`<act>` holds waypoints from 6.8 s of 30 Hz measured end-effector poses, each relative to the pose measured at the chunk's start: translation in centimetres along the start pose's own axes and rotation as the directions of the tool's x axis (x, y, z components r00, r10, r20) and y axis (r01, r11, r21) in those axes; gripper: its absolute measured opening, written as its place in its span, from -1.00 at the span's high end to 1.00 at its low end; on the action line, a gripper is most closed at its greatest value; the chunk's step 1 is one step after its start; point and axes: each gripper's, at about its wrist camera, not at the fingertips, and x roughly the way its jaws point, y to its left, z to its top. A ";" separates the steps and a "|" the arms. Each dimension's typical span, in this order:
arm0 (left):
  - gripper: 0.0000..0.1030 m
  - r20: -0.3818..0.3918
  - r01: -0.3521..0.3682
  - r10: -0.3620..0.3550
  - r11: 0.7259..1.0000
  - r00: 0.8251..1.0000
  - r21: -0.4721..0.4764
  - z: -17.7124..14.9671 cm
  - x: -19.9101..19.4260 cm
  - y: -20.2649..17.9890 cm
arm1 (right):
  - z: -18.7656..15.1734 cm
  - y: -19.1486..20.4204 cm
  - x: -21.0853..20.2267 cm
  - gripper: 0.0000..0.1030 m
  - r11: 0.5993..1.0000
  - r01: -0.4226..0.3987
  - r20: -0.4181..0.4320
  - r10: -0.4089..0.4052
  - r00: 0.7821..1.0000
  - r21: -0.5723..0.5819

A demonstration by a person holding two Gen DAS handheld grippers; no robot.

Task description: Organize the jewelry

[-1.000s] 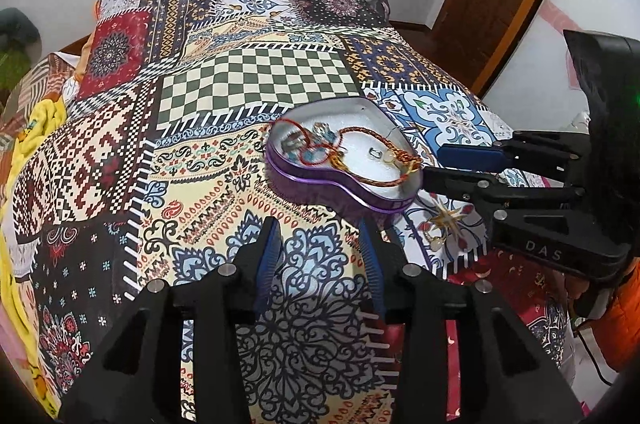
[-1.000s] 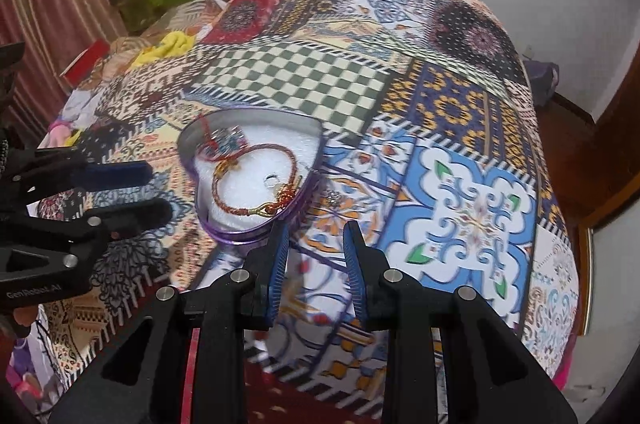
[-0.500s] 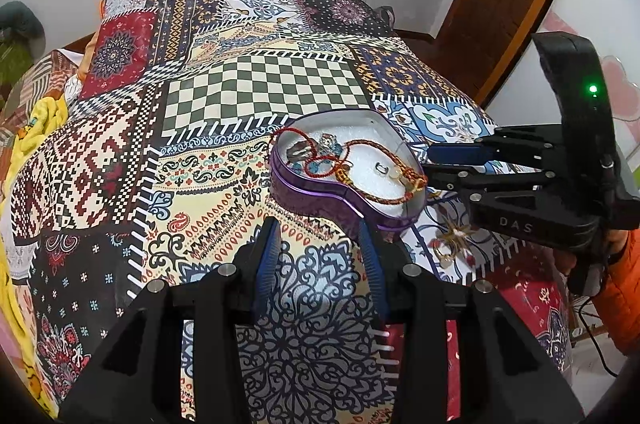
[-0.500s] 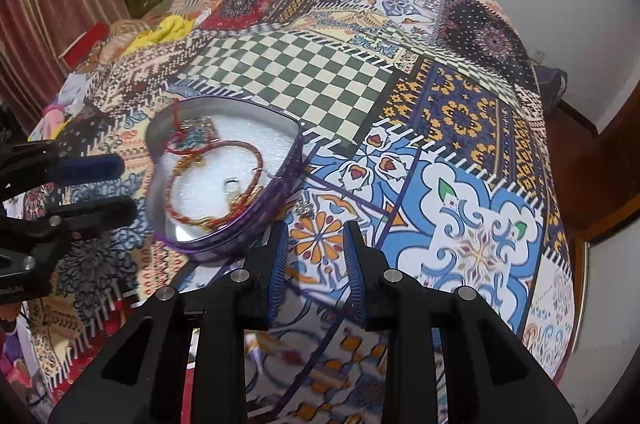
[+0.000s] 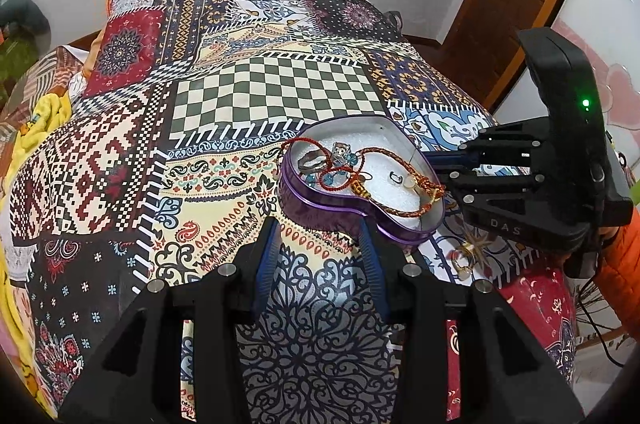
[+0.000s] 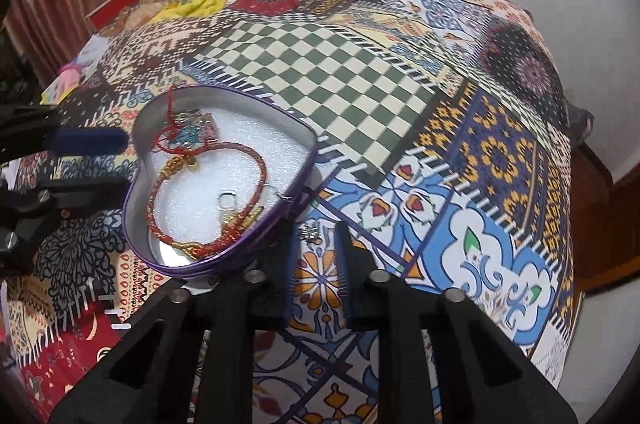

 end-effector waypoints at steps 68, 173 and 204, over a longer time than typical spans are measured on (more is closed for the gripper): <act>0.89 0.104 0.037 -0.041 0.998 0.994 0.048 1.3 -5.0 -3.8 | -1.2 2.5 -10.6 0.83 0.972 -0.007 0.249 -0.053 0.967 0.234; -0.99 0.719 -0.222 0.199 0.973 0.666 -0.063 -5.6 -31.2 -10.2 | -8.2 15.5 -32.4 -0.86 0.860 0.235 0.684 -0.505 0.527 0.454; -0.99 0.698 -0.226 0.210 0.972 0.684 -0.070 -5.4 -30.6 -9.9 | -8.2 15.0 -32.4 -0.88 0.868 0.216 0.664 -0.484 0.570 0.448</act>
